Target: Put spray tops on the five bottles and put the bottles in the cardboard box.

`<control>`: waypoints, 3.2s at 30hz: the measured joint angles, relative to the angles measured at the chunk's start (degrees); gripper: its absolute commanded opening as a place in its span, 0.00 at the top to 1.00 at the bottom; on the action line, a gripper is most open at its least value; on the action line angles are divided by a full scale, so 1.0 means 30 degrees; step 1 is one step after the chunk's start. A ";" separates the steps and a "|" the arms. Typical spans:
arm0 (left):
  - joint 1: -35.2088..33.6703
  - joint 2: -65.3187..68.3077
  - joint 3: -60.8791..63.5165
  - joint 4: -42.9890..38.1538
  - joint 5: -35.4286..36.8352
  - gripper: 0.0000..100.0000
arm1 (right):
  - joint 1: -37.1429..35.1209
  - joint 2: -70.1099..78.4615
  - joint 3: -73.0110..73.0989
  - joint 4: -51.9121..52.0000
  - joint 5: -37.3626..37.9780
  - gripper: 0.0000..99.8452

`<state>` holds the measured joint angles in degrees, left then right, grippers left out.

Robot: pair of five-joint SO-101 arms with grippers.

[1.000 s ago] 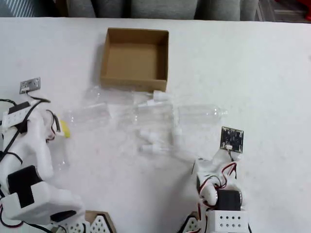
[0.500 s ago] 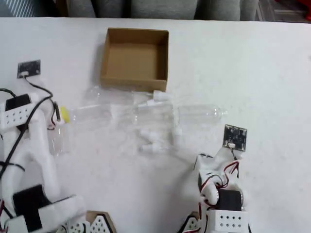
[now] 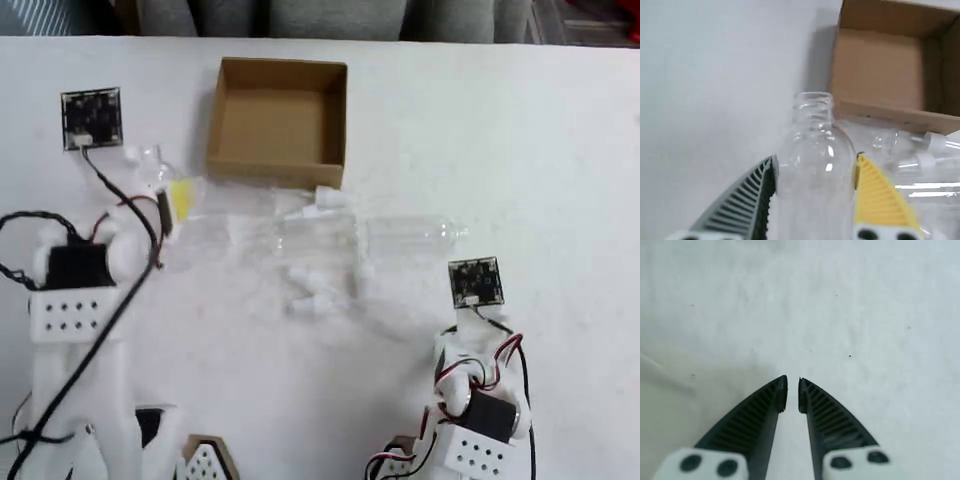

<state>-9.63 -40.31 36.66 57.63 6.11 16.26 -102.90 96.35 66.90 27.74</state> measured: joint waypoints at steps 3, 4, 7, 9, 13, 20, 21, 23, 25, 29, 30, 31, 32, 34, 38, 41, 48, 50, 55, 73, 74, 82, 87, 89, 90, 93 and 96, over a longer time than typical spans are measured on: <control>0.0674 -0.1553 0.1670 -0.1934 0.0088 0.94 | 0.0205 0.0000 0.0000 0.0059 0.0293 0.98; 0.0733 -0.2022 0.2315 -0.2637 0.0117 0.94 | 0.0234 0.0000 0.0000 0.0059 0.0352 0.98; 0.0733 -0.3341 0.4542 -0.4689 0.0117 0.94 | 0.0908 0.0000 0.0000 0.0029 0.0586 0.98; 0.0733 -0.4308 0.6154 -0.5978 0.0147 0.94 | 0.1817 0.0000 0.0000 -0.0234 0.1407 0.98; 0.0733 -0.5832 0.9231 -0.8352 0.0147 0.94 | 0.2784 0.0000 0.0000 -0.0821 0.3927 0.98; 0.0733 -0.7385 1.1575 -0.9641 0.0147 0.94 | 0.1436 0.0029 -0.1993 -0.1993 0.5187 0.99; 0.0733 -0.7414 1.1722 -0.9641 0.0147 0.94 | 0.1055 0.0117 -0.2930 -0.1758 0.5187 0.99; 0.0733 -0.7443 1.1868 -0.9670 0.0147 0.94 | 0.0088 0.0996 -0.5216 -0.1055 0.5187 0.99; 0.0733 -0.7473 1.1897 -0.9670 0.0147 0.94 | -0.1143 0.2842 -0.7648 -0.0234 0.5187 0.98; 0.0088 -0.7473 1.1897 -0.9670 0.0147 0.94 | -0.4513 0.8029 -1.2425 0.2374 0.5304 0.98; -0.0234 -0.7473 1.1897 -0.9670 0.0147 0.94 | -0.5509 0.9407 -1.3480 0.3136 0.5363 0.98; -0.0586 -0.7473 1.1897 -0.9670 0.0147 0.94 | -0.6623 1.0608 -1.4418 0.3927 0.5509 0.98; -0.0996 -0.7502 1.2044 -0.9670 0.0147 0.94 | -0.7795 1.1751 -1.5326 0.4689 0.5802 0.98; -0.1875 -0.7502 1.2571 -0.9670 0.0147 0.94 | -1.0315 1.3304 -1.6791 0.6271 0.5978 0.97; -0.4015 -0.7502 1.3451 -0.9670 0.0147 0.94 | -1.6147 1.5355 -1.7465 0.8147 0.6007 0.93; -0.5538 -0.7502 1.4330 -1.0168 0.0147 0.94 | -1.9927 1.6117 -1.6293 0.7326 0.6007 0.90; -0.6125 -0.7502 1.4886 -1.1136 0.0147 0.94 | -2.1392 1.7817 -1.3538 0.2667 1.0081 0.88; -0.6125 -0.7502 1.4886 -1.1194 0.0147 0.94 | -2.0513 1.8520 -1.3509 0.1641 1.1282 0.88; -0.6125 -0.7502 1.4886 -1.1223 0.0147 0.94 | -1.9429 2.0630 -1.3509 -0.0674 1.2894 0.88; -0.6125 -0.7502 1.4886 -1.1253 0.0147 0.94 | -1.7817 2.6989 -1.3480 -0.6593 1.3128 0.88; -0.6125 -0.7502 1.4886 -1.1253 0.0147 0.94 | -1.7817 2.7223 -1.3480 -0.6623 1.3128 0.88; -0.6125 -0.7502 1.4886 -1.1253 0.0147 0.94 | -1.7817 2.9509 -1.3802 -0.7326 1.3128 0.88; -0.6125 -0.7502 1.4886 -1.1253 0.0147 0.94 | -1.7817 2.9919 -1.4418 -0.7033 1.2513 0.87; -0.6125 -0.7502 1.4886 -1.1253 0.0147 0.94 | -1.7817 2.9949 -1.5062 -0.6359 1.1516 0.87; -0.6125 -0.7502 1.4886 -1.1253 0.0147 0.94 | -1.7846 2.9949 -1.5502 -0.5802 1.0960 0.87; -0.6125 -0.7502 1.4886 -1.1253 0.0147 0.94 | -1.7905 3.0154 -1.6938 -0.3868 0.9553 0.87; -0.6125 -0.7502 1.4886 -1.1253 0.0147 0.94 | -1.8286 3.0212 -1.7758 -0.2725 0.8586 0.87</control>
<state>-28.00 -62.81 81.32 23.87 6.55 -38.59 -12.26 43.08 58.73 53.49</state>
